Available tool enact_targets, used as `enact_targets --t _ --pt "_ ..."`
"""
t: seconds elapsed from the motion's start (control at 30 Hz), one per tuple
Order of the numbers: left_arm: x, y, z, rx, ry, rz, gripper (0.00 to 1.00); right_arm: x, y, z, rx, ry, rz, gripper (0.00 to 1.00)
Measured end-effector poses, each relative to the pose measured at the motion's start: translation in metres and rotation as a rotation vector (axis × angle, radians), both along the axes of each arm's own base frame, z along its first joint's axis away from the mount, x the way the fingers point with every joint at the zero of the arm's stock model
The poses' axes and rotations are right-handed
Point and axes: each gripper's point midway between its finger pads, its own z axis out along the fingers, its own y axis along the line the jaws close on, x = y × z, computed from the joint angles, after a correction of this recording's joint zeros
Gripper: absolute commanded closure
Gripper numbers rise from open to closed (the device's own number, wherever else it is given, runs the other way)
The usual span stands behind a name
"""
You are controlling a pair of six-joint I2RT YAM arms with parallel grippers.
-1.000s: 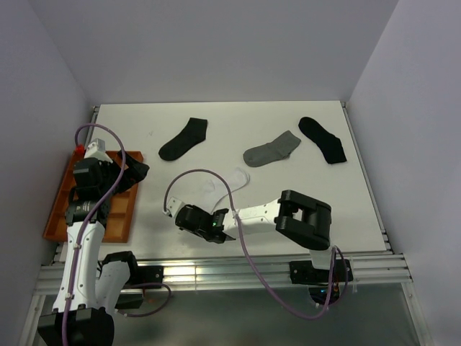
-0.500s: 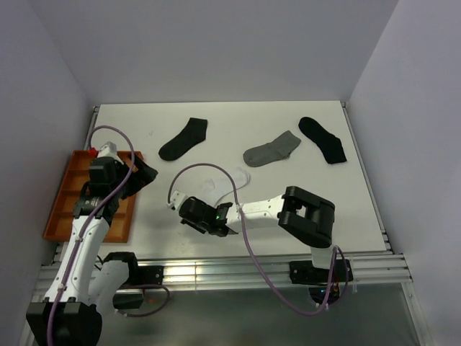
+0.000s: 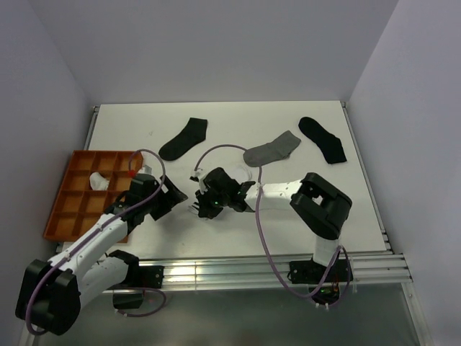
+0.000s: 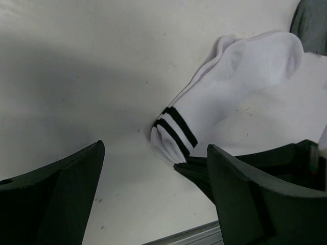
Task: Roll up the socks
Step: Roll the sock at the center of the board.
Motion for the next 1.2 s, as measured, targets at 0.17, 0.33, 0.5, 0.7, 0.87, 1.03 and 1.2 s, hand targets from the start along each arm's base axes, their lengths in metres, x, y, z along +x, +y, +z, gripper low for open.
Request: enact_targets --t 0.17,0.33,0.5,0.7,0.87,1.03,1.2 --pt "-0.007 -0.02 -0.021 -0.041 0.053 -0.009 0.16 0.002 0.004 0.012 0.124 0.141 -0.006 1.0" --pt "-0.015 -0.034 -0.034 -0.076 0.084 -0.005 0.24 0.003 0.004 0.009 0.209 0.293 -0.028 1.0" --pt "-0.018 -0.033 -0.038 -0.097 0.076 0.036 0.28 0.001 -0.002 -0.008 0.225 0.437 -0.065 1.0" --pt "-0.02 -0.026 -0.028 -0.129 -0.003 0.062 0.32 0.001 -0.001 -0.011 0.267 0.548 -0.096 1.0" --pt "-0.023 -0.026 -0.034 -0.128 0.001 0.052 0.44 0.0 -0.004 -0.012 0.319 0.643 -0.13 1.0" --pt "-0.034 -0.026 -0.053 -0.102 0.056 0.035 0.63 0.001 -0.006 -0.012 0.353 0.714 -0.152 1.0" --pt "-0.038 -0.029 -0.059 -0.097 0.075 0.02 0.74 0.001 -0.006 -0.013 0.359 0.736 -0.157 1.0"
